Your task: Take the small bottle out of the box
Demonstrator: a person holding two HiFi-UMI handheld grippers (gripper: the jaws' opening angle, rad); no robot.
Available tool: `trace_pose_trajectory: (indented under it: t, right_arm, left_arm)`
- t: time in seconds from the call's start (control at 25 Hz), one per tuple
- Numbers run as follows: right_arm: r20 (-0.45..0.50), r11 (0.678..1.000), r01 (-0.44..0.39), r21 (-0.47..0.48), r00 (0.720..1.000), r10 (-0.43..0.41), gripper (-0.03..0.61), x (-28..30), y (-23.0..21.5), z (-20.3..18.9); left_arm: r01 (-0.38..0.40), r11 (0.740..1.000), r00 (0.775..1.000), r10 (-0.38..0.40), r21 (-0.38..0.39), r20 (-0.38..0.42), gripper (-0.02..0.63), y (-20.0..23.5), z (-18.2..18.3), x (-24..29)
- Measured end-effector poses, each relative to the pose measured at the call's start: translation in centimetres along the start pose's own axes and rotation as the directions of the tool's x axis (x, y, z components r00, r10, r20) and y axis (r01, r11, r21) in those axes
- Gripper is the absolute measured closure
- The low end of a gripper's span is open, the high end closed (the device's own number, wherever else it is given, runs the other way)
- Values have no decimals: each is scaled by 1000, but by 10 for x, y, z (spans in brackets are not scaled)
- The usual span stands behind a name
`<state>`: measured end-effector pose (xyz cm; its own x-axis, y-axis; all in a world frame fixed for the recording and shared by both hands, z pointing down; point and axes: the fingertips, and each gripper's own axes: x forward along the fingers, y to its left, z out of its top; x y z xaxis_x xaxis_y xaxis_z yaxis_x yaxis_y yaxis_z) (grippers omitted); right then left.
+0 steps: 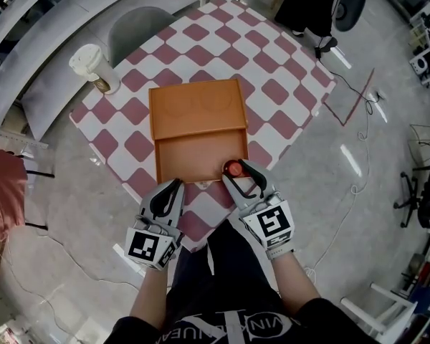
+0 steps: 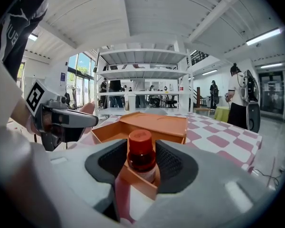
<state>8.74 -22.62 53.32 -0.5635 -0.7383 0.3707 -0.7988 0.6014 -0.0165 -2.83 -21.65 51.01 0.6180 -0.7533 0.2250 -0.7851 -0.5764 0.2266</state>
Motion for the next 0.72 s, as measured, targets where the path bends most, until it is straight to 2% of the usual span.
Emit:
trace_pose_trajectory:
  t: [0.56, 0.72]
  right_arm:
    - [-5, 999, -8, -41, 1000, 8, 423, 4, -1, 4]
    - [5, 1000, -4, -23, 1000, 4, 428, 4, -3, 8]
  left_arm:
    - [-39, 999, 999, 39, -27, 6, 586, 9, -4, -12]
    - [-43, 999, 999, 43, -28, 10, 586, 10, -3, -14]
